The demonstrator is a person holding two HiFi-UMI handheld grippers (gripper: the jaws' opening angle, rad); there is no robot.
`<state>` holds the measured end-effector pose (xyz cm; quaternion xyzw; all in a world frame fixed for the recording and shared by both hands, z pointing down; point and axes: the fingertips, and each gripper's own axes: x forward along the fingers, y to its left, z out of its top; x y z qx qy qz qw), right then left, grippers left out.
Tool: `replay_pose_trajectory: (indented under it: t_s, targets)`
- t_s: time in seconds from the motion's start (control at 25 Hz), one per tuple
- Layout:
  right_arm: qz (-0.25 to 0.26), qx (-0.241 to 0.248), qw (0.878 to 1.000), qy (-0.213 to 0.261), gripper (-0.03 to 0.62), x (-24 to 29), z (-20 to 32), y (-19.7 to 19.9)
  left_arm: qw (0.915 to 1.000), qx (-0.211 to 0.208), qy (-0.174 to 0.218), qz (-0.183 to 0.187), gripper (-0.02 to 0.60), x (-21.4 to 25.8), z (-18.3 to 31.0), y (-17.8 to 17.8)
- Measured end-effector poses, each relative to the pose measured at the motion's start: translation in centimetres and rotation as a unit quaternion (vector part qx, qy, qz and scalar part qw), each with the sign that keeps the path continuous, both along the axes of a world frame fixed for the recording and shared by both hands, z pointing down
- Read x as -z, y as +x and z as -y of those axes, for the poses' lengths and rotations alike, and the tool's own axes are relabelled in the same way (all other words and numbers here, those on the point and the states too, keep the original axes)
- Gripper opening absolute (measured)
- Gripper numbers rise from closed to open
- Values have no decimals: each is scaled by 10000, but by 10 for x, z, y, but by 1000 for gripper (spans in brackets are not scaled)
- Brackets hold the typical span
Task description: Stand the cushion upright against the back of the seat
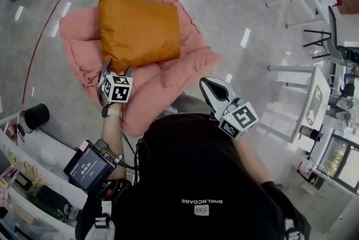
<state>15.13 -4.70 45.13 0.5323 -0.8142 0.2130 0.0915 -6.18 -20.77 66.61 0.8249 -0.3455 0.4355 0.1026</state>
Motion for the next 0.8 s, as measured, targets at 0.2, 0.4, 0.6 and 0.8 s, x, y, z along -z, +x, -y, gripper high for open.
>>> replay_pose_trajectory:
  t_s: [0.2, 0.4, 0.6, 0.8]
  targets:
    - [-88, -330, 9994, -53, 3, 3, -7, 10, 9987, -170, -425, 238, 348, -30, 0, 5]
    - [-153, -461, 9988, -28, 3, 3, -12, 14, 9966, 112, -615, 533, 302, -52, 9, -5]
    - [-200, -532, 9984, -17, 3, 9, -16, 14, 9950, 373, -618, 684, 239, -61, 17, -14]
    - [-202, -519, 9984, -35, 3, 9, -17, 12, 9947, 474, -606, 686, 188, -63, 20, -20]
